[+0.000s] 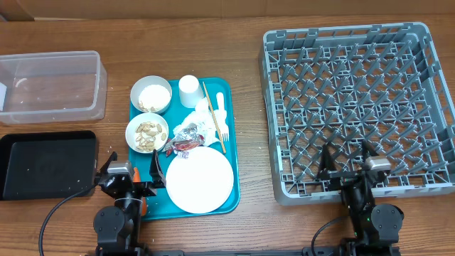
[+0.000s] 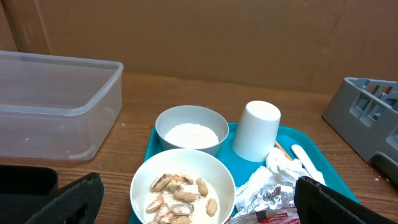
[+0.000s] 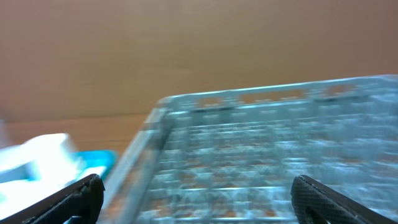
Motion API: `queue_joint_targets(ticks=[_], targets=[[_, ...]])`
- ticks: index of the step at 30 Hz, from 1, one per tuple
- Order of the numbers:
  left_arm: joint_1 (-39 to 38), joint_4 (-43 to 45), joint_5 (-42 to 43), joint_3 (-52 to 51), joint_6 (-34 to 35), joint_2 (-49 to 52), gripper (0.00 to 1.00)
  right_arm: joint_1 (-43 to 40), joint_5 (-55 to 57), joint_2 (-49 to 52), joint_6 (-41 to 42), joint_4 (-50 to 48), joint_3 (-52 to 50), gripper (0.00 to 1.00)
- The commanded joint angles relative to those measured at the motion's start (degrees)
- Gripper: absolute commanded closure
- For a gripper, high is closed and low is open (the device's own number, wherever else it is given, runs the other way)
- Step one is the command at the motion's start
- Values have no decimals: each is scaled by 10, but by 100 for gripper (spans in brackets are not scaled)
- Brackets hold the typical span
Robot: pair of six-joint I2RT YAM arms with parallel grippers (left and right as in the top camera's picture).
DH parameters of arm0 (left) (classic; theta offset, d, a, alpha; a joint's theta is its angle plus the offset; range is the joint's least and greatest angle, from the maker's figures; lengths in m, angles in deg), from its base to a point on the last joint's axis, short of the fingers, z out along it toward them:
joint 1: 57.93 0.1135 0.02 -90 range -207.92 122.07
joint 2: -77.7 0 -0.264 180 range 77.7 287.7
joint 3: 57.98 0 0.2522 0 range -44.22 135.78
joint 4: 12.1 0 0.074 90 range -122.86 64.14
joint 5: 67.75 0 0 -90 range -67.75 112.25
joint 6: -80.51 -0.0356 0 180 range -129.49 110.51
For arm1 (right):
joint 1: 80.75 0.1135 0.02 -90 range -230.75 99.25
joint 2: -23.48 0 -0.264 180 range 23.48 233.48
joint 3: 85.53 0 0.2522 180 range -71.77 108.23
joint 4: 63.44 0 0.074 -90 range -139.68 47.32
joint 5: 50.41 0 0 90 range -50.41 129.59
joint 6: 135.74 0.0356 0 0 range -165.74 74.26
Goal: Sort waste into correct bins and load items into the dishwasher rack
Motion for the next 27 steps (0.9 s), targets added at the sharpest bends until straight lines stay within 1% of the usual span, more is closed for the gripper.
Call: queue_joint_targets(ticks=[1, 4, 7, 10, 13, 15, 19, 21, 27], targets=[[-1, 0, -4, -3, -9, -5, 0, -1, -192, -3, 86, -15, -6, 0], [-1, 0, -4, -3, -9, -5, 0, -1, -278, -3, 148, -20, -6, 0], [-1, 0, -4, -3, -9, -5, 0, -1, -351, -3, 229, -21, -6, 0], [-1, 0, -4, -3, -9, -5, 0, -1, -353, -3, 301, -32, -6, 0], [-1, 0, -4, -3, -9, -5, 0, -1, -358, -3, 351, -46, -6, 0], [-1, 0, -4, -3, -9, -5, 0, -1, -373, -3, 367, -74, -6, 0], [-1, 0, -4, -3, -9, -5, 0, -1, -390, -3, 408, -177, -5, 0], [-1, 0, -4, -3, -9, -5, 0, -1, -389, -3, 424, -211, 2, 0], [-1, 0, -4, -3, -9, -5, 0, -1, -384, -2, 423, -211, 60, 0]])
